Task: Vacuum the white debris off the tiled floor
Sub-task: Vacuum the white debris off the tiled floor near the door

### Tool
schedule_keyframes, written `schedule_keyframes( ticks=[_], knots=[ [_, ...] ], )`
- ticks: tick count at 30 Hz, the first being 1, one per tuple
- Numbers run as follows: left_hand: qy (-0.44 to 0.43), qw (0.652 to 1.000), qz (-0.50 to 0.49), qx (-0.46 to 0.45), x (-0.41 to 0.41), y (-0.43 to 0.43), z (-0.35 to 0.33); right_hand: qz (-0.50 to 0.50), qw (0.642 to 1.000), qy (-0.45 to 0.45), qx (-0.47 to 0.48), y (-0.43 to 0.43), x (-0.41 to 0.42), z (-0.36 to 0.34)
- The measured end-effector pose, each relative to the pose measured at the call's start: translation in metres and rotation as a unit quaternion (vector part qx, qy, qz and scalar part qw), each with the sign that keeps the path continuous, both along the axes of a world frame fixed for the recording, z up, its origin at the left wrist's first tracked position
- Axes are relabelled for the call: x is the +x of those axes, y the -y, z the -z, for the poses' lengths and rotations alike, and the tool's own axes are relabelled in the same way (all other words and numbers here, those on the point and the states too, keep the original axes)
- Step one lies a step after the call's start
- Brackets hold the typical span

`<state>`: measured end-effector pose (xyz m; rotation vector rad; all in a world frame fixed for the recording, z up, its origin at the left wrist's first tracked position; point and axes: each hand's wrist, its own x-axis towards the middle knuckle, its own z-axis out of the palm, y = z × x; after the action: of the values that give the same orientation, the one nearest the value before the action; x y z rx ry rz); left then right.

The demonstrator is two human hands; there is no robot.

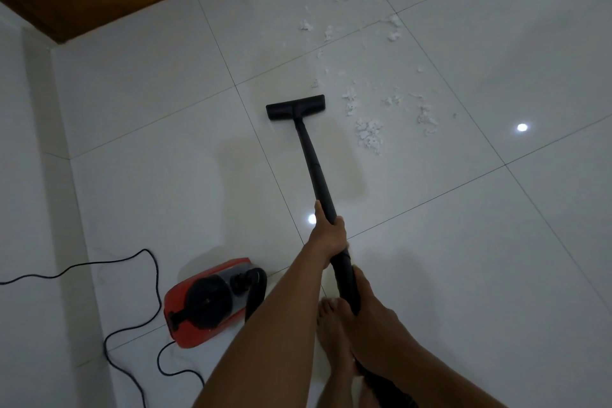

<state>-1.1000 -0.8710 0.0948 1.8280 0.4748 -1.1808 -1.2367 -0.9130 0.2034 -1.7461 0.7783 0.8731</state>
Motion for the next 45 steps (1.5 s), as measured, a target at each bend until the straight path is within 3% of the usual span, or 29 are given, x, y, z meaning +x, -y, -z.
schedule_keyframes(
  ticks=[16, 33, 45],
  knots=[
    [0.007, 1.0, 0.012, 0.017, 0.061, 0.022, 0.011, -0.006, 0.998, 0.006, 0.06, 0.026, 0.06, -0.001],
    [-0.023, 0.999, -0.032, 0.022, 0.11, 0.088, -0.017, -0.072, 0.995, 0.046, 0.056, 0.108, 0.111, -0.007],
    [-0.03, 0.999, -0.012, 0.033, 0.177, 0.093, -0.023, -0.05, 0.993, 0.042, 0.101, 0.118, 0.181, -0.027]
  ],
)
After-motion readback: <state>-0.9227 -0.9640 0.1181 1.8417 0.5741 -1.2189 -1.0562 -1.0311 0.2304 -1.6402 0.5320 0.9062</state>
